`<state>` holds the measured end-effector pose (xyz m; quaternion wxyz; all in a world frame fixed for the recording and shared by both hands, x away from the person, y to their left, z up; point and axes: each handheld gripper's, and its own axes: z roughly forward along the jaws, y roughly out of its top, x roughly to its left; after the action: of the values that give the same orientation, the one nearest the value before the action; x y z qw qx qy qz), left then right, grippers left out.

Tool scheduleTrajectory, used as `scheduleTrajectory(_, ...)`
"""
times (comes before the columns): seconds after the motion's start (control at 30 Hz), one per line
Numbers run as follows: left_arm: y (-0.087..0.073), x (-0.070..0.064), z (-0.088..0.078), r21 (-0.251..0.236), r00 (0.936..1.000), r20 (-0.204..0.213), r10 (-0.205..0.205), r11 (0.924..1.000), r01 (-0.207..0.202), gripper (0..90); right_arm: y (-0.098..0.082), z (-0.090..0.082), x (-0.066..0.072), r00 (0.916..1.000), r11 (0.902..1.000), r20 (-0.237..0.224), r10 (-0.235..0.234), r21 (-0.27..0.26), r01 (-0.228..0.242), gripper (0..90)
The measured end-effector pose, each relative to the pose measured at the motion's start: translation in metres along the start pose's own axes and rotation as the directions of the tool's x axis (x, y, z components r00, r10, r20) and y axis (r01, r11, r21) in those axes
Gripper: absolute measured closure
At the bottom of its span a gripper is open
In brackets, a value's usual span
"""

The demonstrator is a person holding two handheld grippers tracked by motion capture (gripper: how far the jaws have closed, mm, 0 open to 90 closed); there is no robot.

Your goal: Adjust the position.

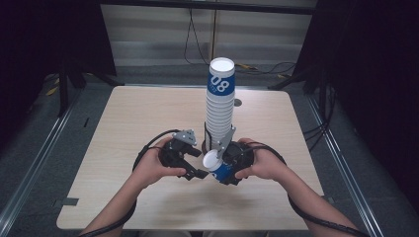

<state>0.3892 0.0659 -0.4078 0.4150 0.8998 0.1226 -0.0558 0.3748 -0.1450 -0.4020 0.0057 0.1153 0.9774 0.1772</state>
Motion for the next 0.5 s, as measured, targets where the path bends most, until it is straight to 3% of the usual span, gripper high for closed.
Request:
scheduleTrajectory(0.3, 0.002, -0.003, 0.003, -0.015, 0.9999, 0.012, 0.006, 0.9999, -0.006, 17.3, 0.01, -0.005, 0.004, 0.9958, 0.9929, -0.012, -0.091, 0.076, 0.092, 22.4)
scheduleTrajectory(0.37, 0.002, -0.004, 0.003, -0.012, 0.9998, 0.014, 0.01, 0.9999, -0.01, 17.1, 0.011, -0.006, 0.005, 0.9963, 0.9917, -0.013, -0.085, 0.096, 0.086, 22.4)
scheduleTrajectory(0.5, 0.004, -0.005, 0.004, -0.013, 0.9996, 0.023, 0.018, 0.9998, -0.017, 17.0, 0.016, -0.007, 0.005, 0.9927, 0.9858, -0.013, -0.12, 0.117, 0.121, 22.3)
